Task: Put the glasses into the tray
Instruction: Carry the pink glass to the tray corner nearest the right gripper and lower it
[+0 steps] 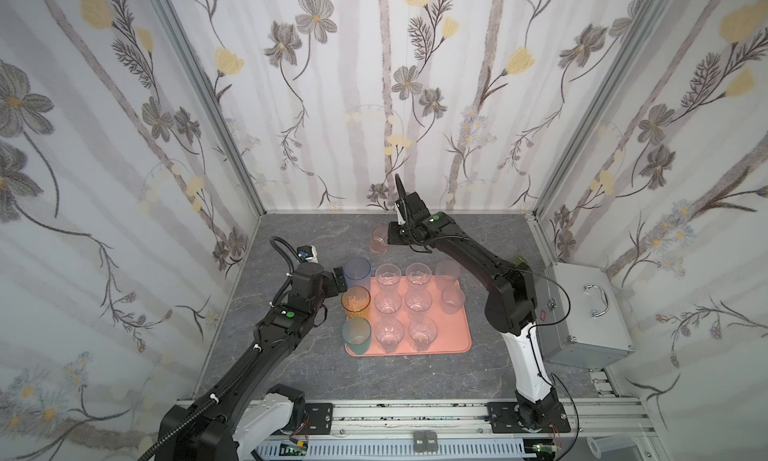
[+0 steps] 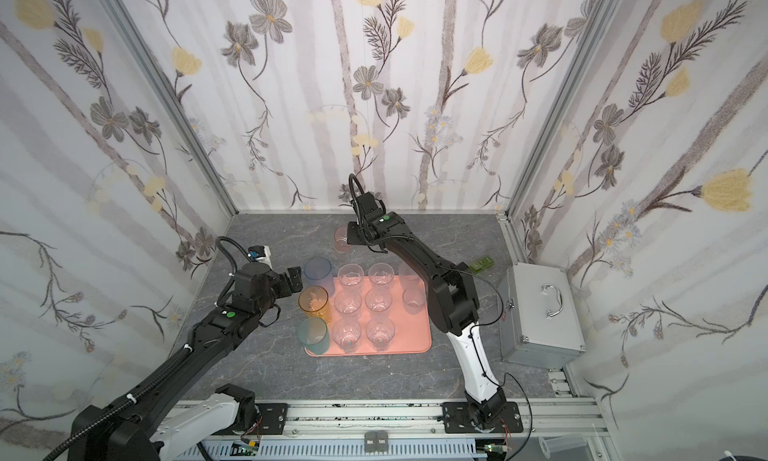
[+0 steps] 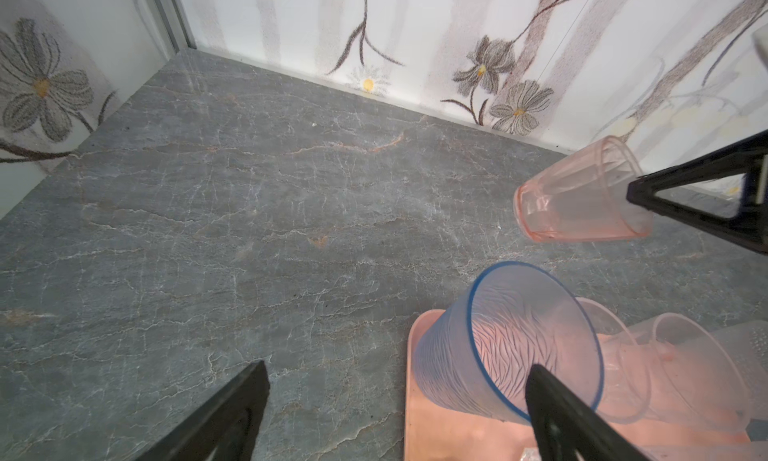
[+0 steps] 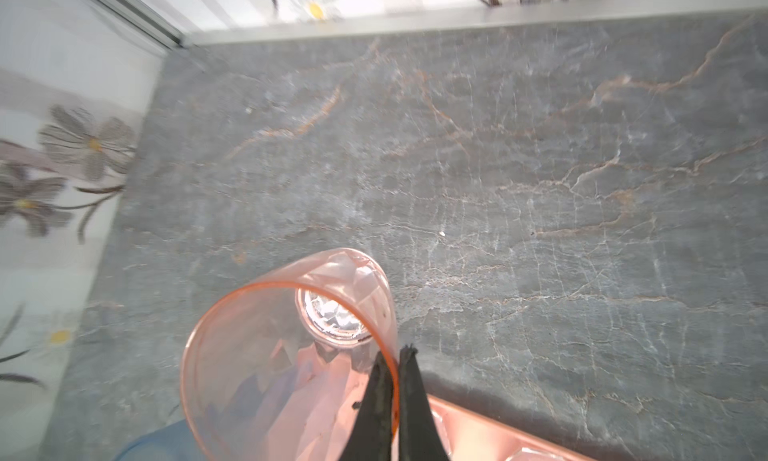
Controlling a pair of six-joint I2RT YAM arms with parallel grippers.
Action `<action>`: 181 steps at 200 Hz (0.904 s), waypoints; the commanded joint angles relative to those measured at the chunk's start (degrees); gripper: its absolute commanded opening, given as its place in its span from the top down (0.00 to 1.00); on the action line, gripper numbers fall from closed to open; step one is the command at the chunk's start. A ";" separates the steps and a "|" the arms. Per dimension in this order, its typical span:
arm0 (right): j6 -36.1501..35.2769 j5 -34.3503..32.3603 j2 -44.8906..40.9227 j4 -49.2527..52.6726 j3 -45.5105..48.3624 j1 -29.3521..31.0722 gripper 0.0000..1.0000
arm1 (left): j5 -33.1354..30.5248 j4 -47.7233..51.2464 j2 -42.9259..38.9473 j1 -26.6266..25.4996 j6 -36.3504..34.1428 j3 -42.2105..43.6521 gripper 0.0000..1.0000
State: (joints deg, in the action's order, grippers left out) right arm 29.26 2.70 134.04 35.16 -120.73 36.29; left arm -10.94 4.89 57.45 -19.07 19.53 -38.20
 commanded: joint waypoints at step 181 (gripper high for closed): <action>-2.47 2.87 -55.80 4.35 57.73 -8.17 0.98 | -12.36 -1.66 14.21 -34.00 2.54 -15.80 0.03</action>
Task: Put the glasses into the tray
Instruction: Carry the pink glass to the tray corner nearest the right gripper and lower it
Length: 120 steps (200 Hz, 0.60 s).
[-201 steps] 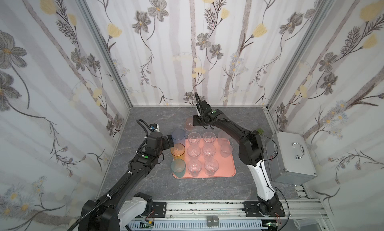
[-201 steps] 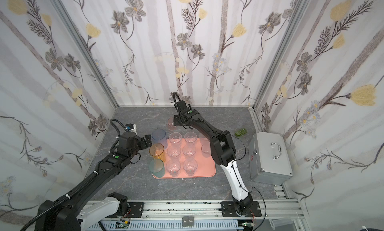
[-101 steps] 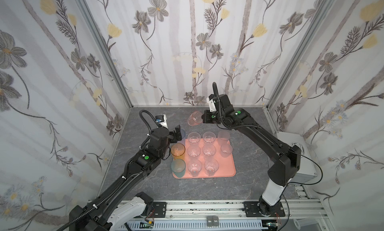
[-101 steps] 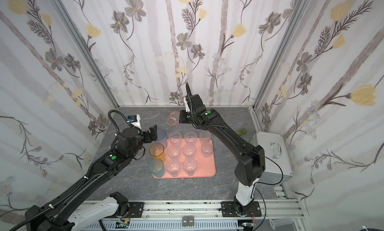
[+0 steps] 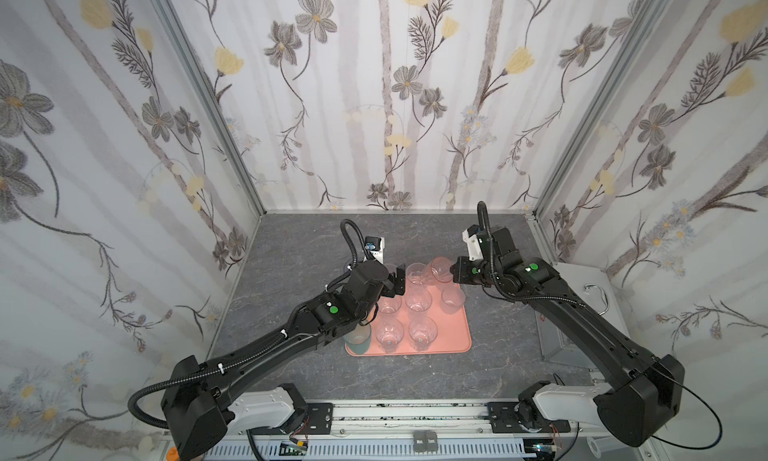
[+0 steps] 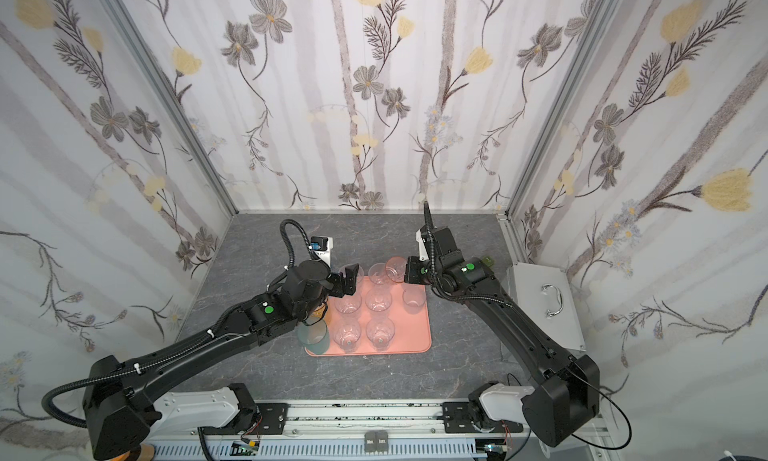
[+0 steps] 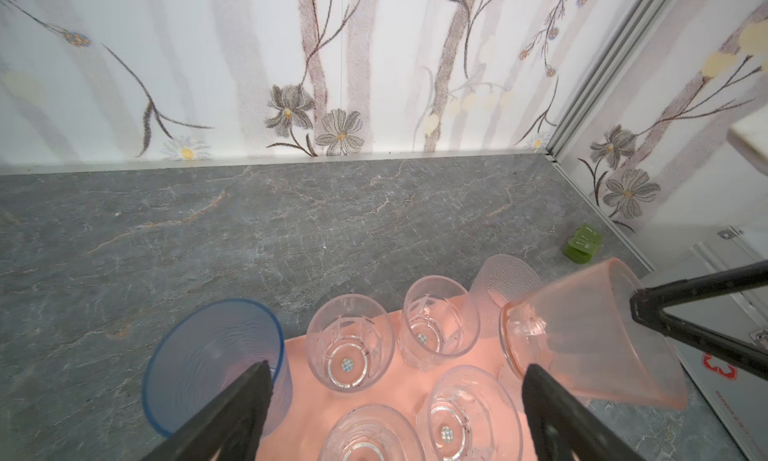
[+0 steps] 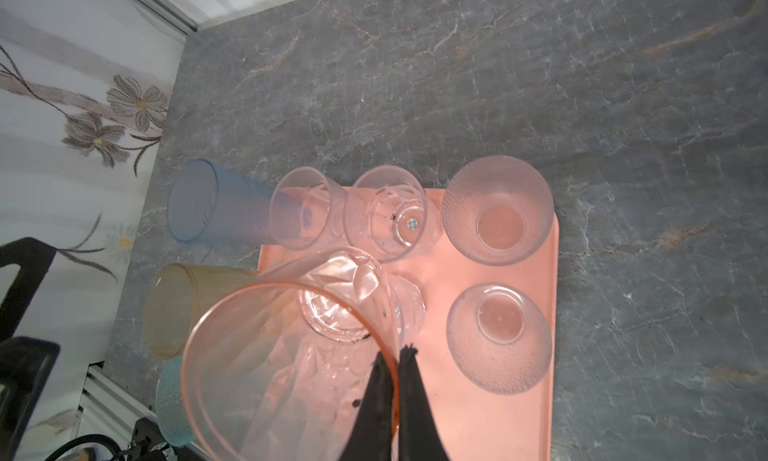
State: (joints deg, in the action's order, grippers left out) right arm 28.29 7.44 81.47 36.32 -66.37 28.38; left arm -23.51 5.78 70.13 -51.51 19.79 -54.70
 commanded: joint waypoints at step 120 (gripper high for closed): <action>0.53 -11.44 -7.16 12.51 15.53 5.35 0.97 | 4.34 -8.37 8.42 -4.14 3.31 3.00 0.02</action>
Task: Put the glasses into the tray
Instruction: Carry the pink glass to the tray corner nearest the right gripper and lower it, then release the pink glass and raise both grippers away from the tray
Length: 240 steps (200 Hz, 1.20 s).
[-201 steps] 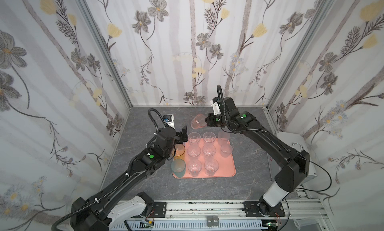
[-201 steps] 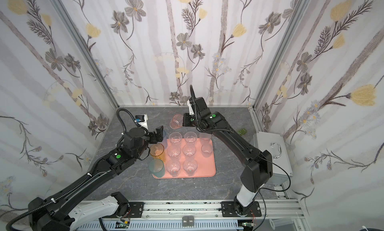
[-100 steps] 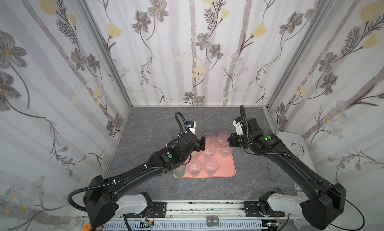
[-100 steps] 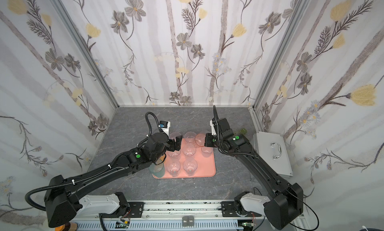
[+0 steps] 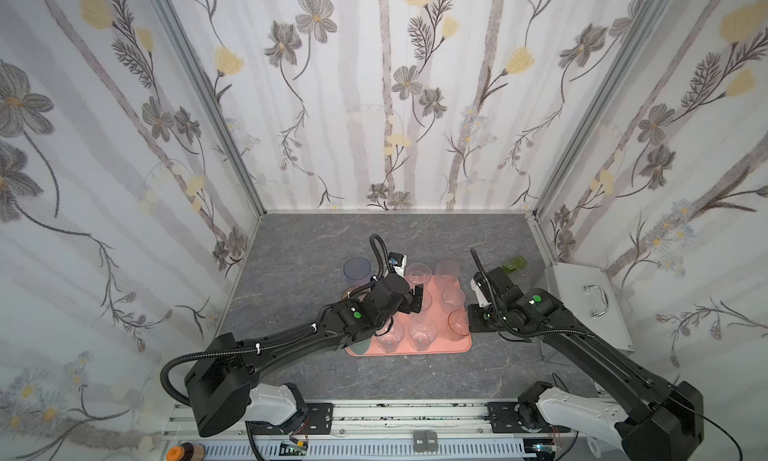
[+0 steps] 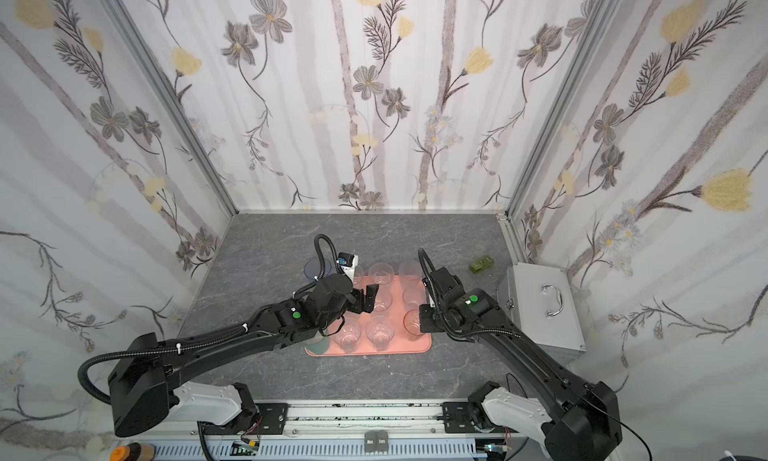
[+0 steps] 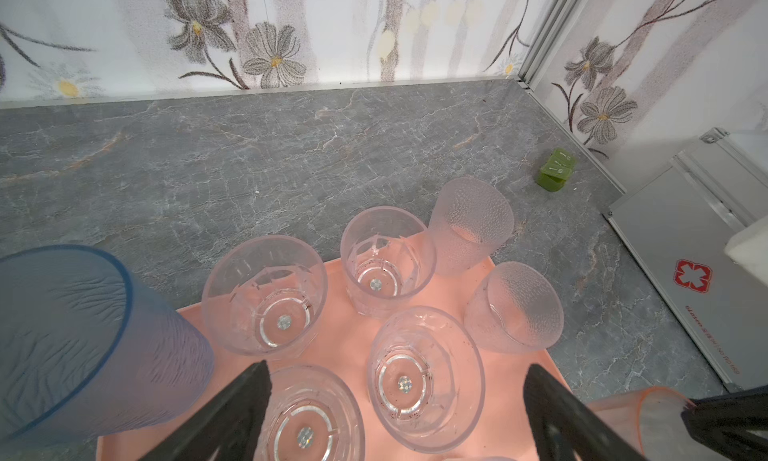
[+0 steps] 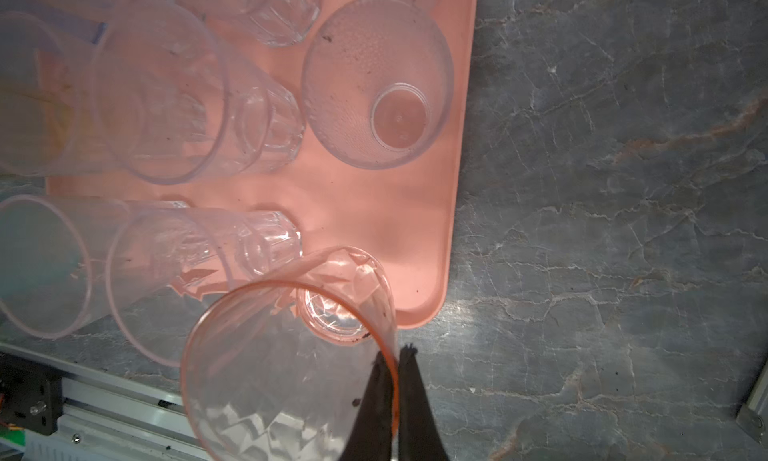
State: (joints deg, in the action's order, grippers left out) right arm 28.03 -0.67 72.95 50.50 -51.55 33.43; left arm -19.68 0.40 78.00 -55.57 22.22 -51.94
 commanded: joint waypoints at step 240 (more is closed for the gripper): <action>-2.47 -16.77 -3.58 -19.28 -6.33 -9.92 0.39 | -3.77 -4.18 -18.21 11.56 -14.92 9.09 0.00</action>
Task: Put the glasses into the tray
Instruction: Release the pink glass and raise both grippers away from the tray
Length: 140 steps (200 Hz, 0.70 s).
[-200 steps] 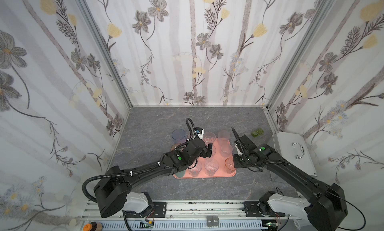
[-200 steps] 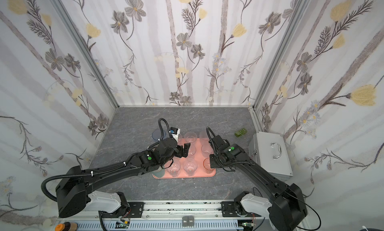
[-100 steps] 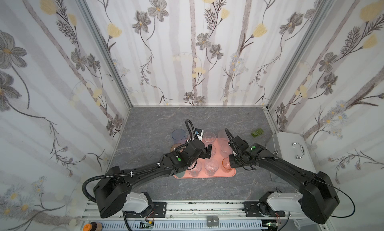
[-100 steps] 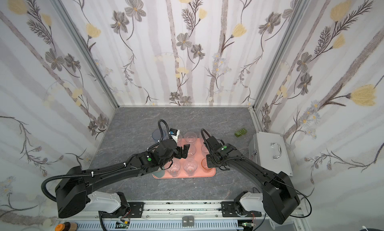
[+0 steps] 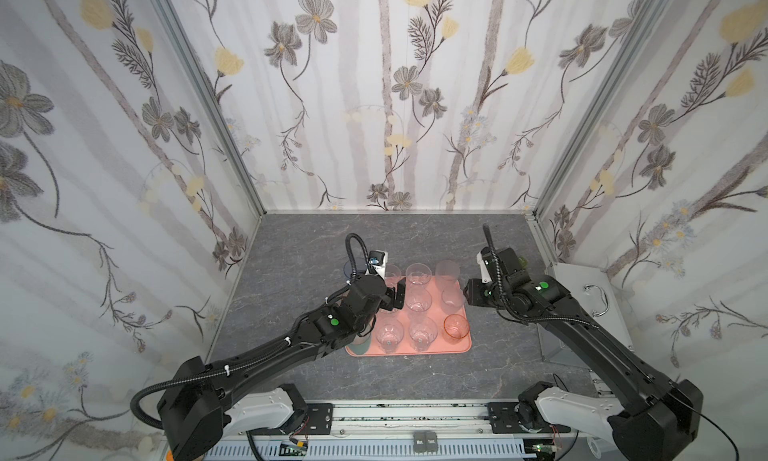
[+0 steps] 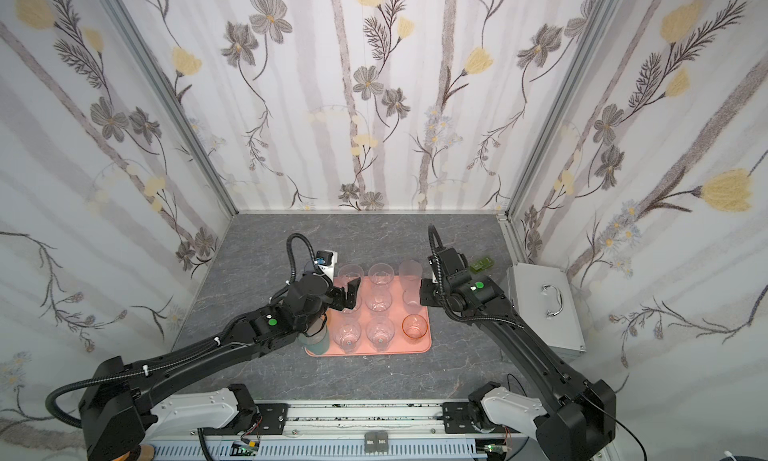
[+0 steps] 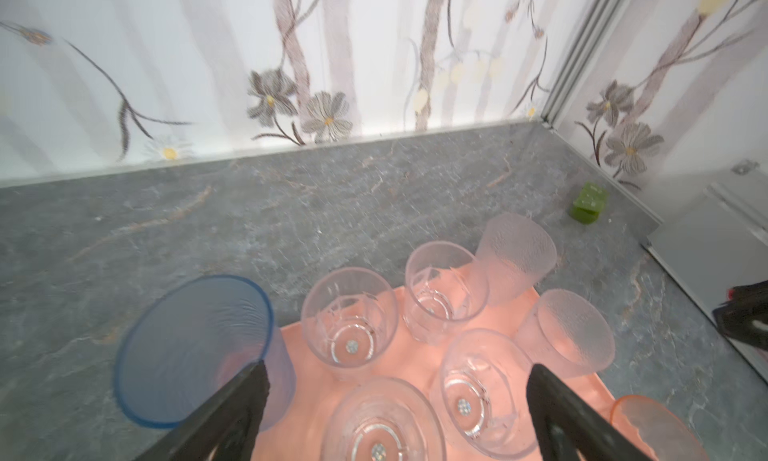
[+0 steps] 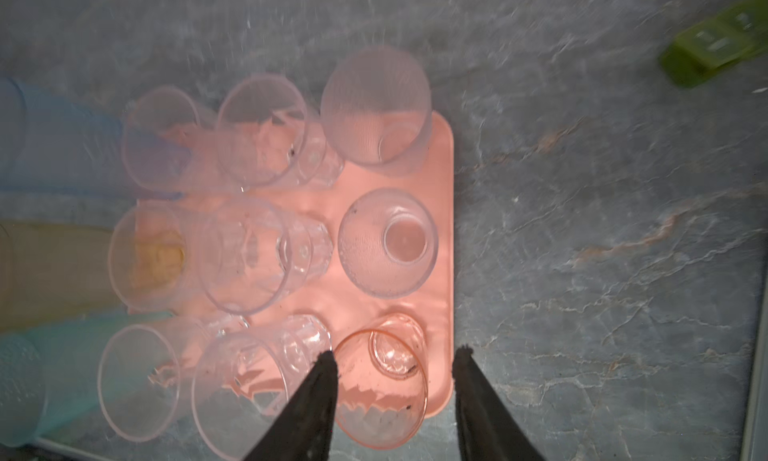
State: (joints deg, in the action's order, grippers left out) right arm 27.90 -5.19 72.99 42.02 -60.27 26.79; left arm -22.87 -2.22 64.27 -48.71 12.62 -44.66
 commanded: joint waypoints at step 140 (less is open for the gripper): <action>-18.69 -19.79 7.84 -72.34 29.16 -18.54 0.21 | -18.03 -40.72 -5.51 37.26 -5.32 29.12 0.00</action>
State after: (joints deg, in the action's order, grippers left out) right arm 11.88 -23.97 80.01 -18.55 -33.34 9.23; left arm -36.67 -31.77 55.94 -12.86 7.53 -17.04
